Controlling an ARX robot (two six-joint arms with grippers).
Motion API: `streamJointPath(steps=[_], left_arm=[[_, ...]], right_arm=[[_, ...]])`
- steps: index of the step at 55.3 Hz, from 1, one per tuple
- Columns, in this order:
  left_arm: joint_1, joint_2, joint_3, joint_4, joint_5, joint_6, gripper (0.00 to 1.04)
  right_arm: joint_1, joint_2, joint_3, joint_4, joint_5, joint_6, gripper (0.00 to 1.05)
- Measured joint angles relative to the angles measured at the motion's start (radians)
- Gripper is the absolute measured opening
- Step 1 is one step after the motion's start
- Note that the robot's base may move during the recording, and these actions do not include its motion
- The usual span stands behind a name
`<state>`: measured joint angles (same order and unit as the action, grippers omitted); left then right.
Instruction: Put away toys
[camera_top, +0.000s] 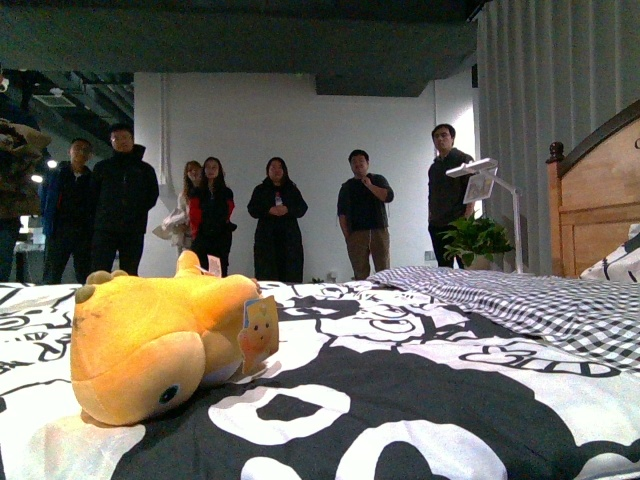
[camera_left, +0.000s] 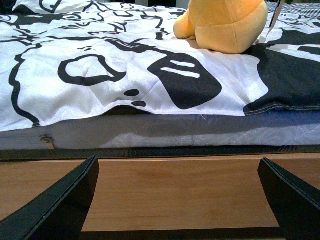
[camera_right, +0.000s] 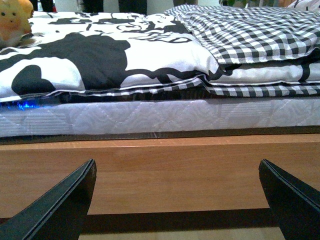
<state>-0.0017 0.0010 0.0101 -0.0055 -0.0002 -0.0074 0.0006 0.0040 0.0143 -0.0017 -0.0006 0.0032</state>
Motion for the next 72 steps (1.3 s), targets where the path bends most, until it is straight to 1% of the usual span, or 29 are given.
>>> streamJointPath(steps=[72], left_arm=[[0.000,0.000,0.000,0.001,-0.008,0.000,0.98]], right_arm=[[0.000,0.000,0.000,0.001,-0.008,0.000,0.98]])
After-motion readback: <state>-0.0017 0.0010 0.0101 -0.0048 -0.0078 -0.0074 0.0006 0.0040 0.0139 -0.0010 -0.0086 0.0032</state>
